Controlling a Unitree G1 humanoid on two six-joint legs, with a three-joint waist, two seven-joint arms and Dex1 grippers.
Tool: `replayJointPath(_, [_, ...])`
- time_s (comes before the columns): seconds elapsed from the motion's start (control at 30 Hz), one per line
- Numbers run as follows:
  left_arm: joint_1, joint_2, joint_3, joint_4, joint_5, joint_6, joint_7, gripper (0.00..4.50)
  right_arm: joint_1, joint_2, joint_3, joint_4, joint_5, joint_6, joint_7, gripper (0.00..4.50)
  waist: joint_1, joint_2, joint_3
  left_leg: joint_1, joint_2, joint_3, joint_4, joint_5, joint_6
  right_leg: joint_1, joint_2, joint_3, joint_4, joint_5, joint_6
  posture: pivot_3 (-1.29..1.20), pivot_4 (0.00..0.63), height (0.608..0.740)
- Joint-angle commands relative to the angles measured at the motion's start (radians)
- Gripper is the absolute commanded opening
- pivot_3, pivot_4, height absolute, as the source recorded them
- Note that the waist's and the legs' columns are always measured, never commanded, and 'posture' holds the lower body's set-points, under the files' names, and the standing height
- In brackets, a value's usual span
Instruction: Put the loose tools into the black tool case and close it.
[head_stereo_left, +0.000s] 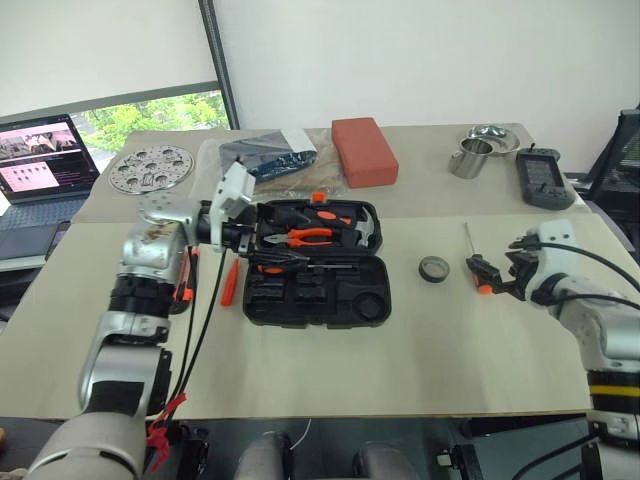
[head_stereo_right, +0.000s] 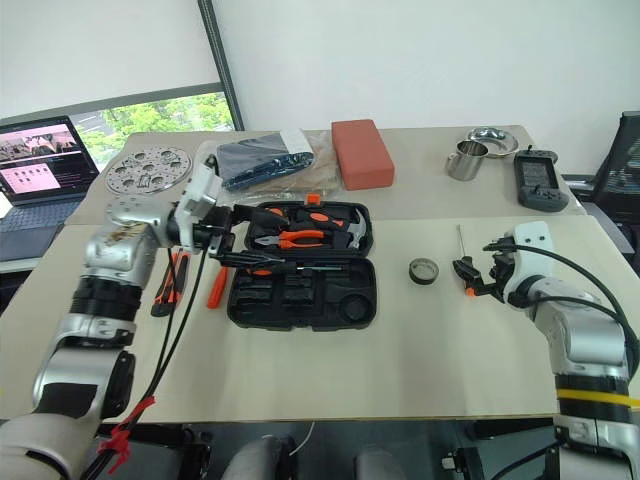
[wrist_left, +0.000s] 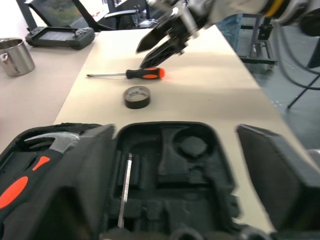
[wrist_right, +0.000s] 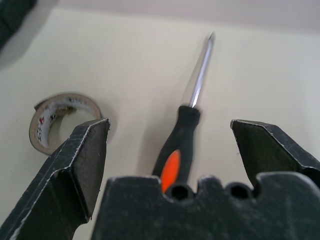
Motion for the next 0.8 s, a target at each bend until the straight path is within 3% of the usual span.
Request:
replayJointPath(0.03, [-0.009,0.023,-0.001,-0.113,-0.046,0.076,0.030,4.43,-0.071,-0.016,0.030,0.114,-0.044,0.012,0.018,4.50,0.004,0.000,0.000,0.000,-0.001,0.000,0.000,-0.001,0.002,0.001,0.000,0.000,0.000,0.000,0.000,0.00,0.150,0.740])
replayJointPath(0.07, [-0.007,0.025,-0.002,-0.127,-0.045,0.083,0.043,4.43,-0.084,-0.020,0.042,0.144,-0.057,0.004,0.026,4.50,0.005,0.000,0.000,0.000,0.000,0.000,0.001,-0.001,0.002,0.001,0.000,0.001,0.000,0.000,0.000,0.00,0.150,0.740])
replayJointPath(0.17, [0.007,0.028,-0.008,-0.158,-0.041,0.092,0.078,4.50,-0.113,-0.024,0.060,0.207,-0.081,-0.008,0.043,3.87,0.004,0.000,0.000,0.000,-0.001,0.000,0.001,-0.001,0.002,0.001,0.000,0.001,-0.001,0.000,0.000,0.00,0.150,0.740])
replayJointPath(0.2, [0.012,0.031,-0.011,-0.165,-0.038,0.091,0.088,4.50,-0.118,-0.024,0.064,0.219,-0.088,-0.014,0.049,3.37,0.002,0.000,0.000,0.000,-0.001,-0.001,0.001,-0.001,0.002,0.001,0.000,0.002,-0.001,0.000,0.000,0.00,0.150,0.740])
replayJointPath(0.43, [0.007,0.049,-0.034,-0.187,-0.024,0.146,0.176,4.50,-0.140,-0.028,0.069,0.258,-0.116,-0.027,0.082,1.06,0.001,0.000,0.000,0.001,0.000,-0.001,0.001,-0.001,0.002,0.002,0.001,0.003,-0.001,0.000,0.000,0.00,0.150,0.740])
replayJointPath(0.67, [0.018,0.083,-0.044,-0.178,-0.024,0.131,0.169,4.50,-0.158,-0.025,0.052,0.205,-0.140,-0.185,0.092,1.01,0.000,0.000,0.001,0.001,0.000,0.000,0.001,-0.001,0.002,0.002,0.000,0.004,-0.001,0.000,0.000,0.00,0.150,0.740])
replayJointPath(0.8, [0.038,0.113,-0.024,-0.193,-0.041,0.135,0.173,4.50,-0.146,-0.027,0.134,0.040,-0.141,-0.337,0.251,1.01,-0.007,0.003,0.005,0.001,0.000,0.000,0.000,-0.001,0.001,0.001,0.001,0.007,-0.001,0.000,0.000,0.00,0.150,0.740])
